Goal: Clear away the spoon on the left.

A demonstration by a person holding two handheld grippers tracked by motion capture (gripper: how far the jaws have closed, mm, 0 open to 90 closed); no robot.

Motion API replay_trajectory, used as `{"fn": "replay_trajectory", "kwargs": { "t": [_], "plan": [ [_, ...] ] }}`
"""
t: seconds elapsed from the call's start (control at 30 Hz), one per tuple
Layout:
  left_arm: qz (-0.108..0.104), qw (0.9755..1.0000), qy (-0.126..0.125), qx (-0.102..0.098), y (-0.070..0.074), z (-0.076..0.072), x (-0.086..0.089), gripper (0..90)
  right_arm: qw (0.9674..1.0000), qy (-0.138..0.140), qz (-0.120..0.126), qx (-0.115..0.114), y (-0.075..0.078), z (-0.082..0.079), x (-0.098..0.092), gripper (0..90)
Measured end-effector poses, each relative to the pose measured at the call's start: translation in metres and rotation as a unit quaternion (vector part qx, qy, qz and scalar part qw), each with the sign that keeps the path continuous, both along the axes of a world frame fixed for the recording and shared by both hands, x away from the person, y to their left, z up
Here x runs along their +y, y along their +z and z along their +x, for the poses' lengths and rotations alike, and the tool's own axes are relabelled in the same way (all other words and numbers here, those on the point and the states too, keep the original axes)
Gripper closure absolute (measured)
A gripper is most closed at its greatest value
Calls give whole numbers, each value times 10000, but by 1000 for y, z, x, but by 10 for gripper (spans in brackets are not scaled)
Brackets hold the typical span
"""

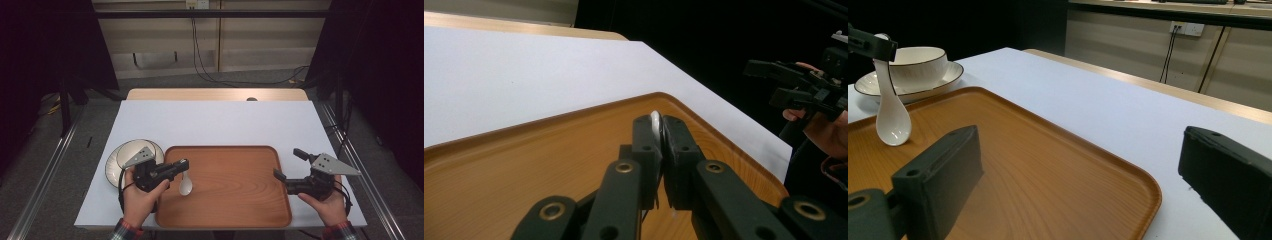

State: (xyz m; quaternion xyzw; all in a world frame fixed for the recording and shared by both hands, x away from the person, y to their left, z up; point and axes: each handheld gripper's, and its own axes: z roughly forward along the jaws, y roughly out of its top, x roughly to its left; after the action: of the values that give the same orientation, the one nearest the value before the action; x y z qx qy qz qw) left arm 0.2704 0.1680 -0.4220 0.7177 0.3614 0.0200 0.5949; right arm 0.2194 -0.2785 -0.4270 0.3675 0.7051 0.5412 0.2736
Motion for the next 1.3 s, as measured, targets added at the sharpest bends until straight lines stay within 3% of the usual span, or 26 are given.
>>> {"fn": "replay_trajectory", "kwargs": {
  "t": [0.5,0.73,1.3],
  "plan": [
    [149,9998,23,-157,-4,14,-1,831,10000,-37,9,44,-2,-3,-3,35],
    [101,9999,29,-121,-8,21,-2,823,10000,-41,-27,79,-4,-5,-2,35],
    [211,9997,81,-67,-16,38,-7,798,9998,-173,-66,108,-6,-12,-7,38]
  ]
}}
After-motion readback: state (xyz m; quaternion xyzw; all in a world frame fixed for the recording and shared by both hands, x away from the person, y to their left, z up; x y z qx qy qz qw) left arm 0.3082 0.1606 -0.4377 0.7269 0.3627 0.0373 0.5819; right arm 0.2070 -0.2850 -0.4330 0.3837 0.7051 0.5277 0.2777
